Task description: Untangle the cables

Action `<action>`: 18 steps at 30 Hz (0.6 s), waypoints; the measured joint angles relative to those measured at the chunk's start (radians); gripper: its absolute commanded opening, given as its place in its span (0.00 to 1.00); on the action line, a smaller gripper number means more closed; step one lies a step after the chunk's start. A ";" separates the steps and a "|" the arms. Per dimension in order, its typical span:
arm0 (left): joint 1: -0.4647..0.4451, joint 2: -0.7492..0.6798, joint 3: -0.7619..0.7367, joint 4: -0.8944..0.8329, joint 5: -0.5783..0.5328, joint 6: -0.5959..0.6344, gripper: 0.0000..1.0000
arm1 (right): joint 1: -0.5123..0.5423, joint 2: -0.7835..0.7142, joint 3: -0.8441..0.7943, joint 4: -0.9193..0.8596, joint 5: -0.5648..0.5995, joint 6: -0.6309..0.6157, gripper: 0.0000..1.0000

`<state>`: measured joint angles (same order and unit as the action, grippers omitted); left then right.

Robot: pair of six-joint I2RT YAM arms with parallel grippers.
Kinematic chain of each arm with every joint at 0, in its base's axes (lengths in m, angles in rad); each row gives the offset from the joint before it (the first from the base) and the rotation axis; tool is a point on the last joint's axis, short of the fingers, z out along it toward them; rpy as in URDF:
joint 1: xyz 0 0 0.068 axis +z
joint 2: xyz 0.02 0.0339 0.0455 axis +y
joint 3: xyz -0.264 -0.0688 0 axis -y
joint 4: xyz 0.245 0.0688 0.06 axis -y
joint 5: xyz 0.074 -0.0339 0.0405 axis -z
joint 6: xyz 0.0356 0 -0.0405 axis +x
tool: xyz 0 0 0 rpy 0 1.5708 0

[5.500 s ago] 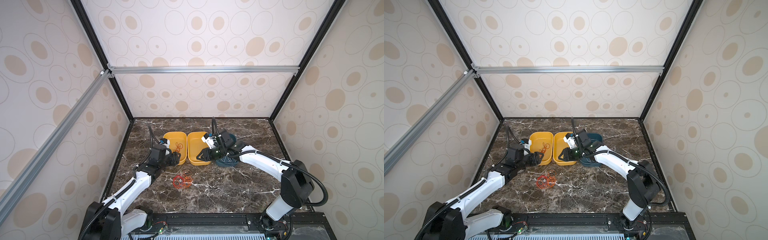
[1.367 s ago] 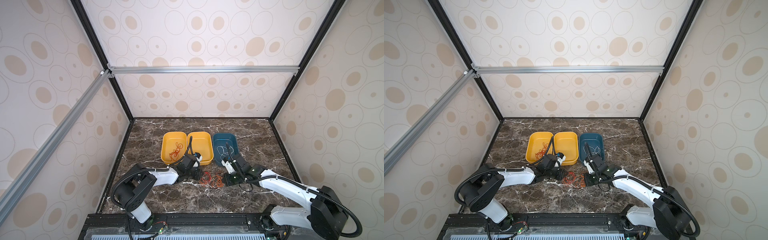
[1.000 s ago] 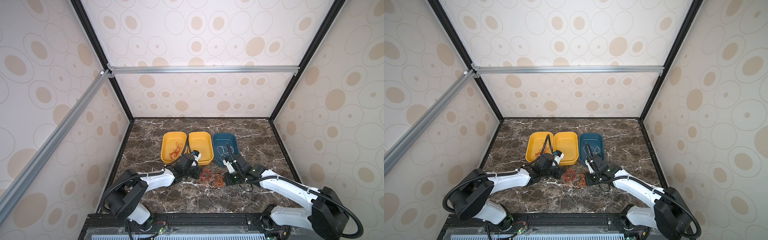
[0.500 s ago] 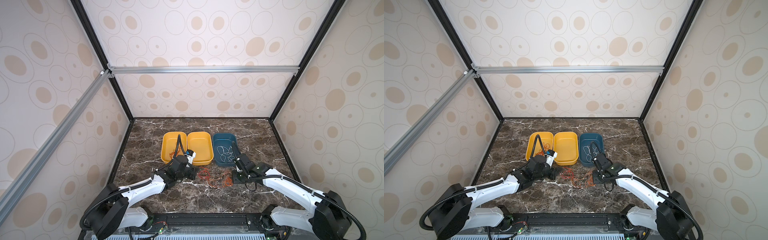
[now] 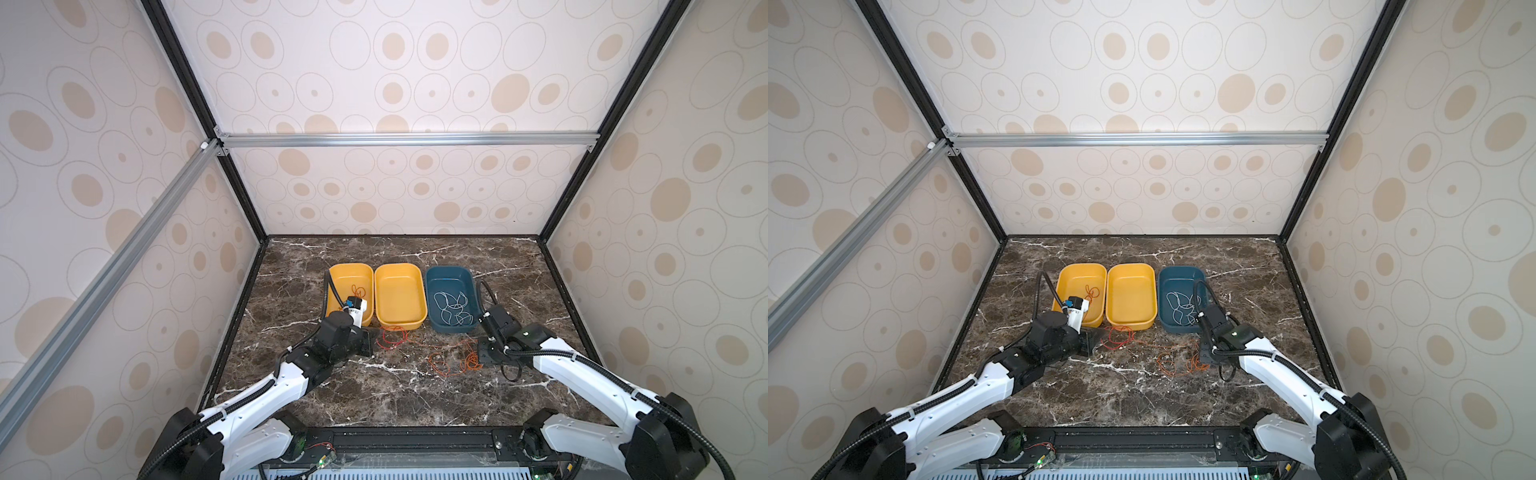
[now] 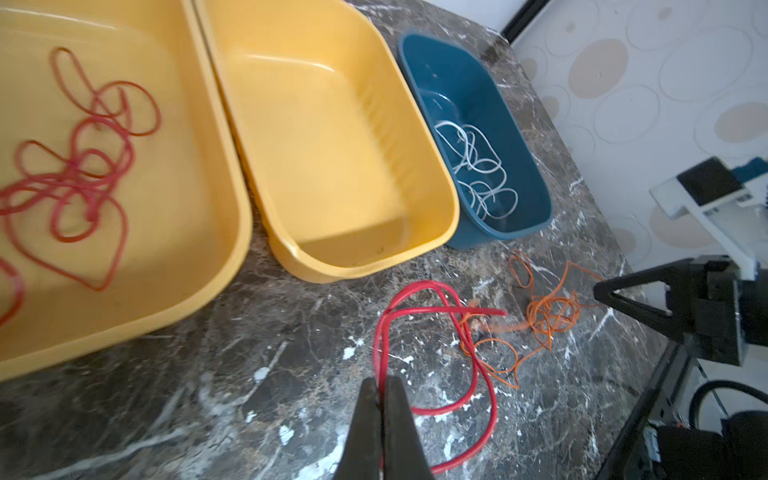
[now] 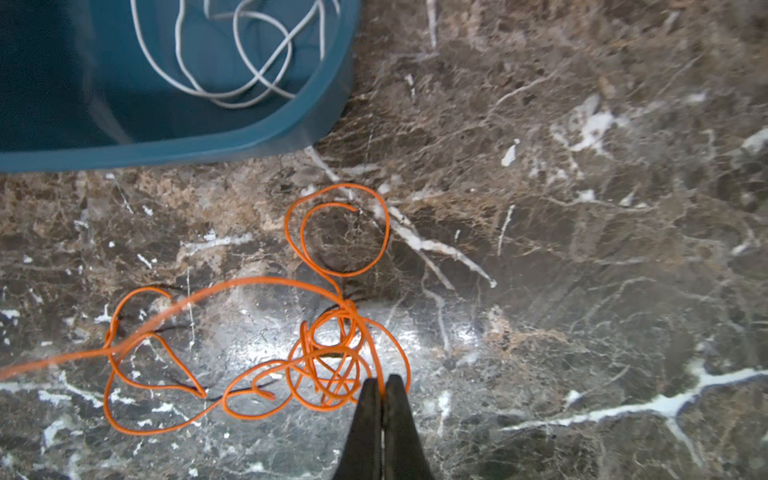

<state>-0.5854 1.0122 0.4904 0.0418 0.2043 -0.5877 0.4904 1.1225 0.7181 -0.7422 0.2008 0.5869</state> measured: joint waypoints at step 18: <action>0.054 -0.095 0.001 -0.075 -0.023 -0.029 0.00 | 0.069 0.071 0.006 0.049 -0.148 -0.073 0.04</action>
<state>-0.5316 0.9169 0.4911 -0.0334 0.1814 -0.6167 0.5594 1.1931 0.7242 -0.6933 0.0528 0.5137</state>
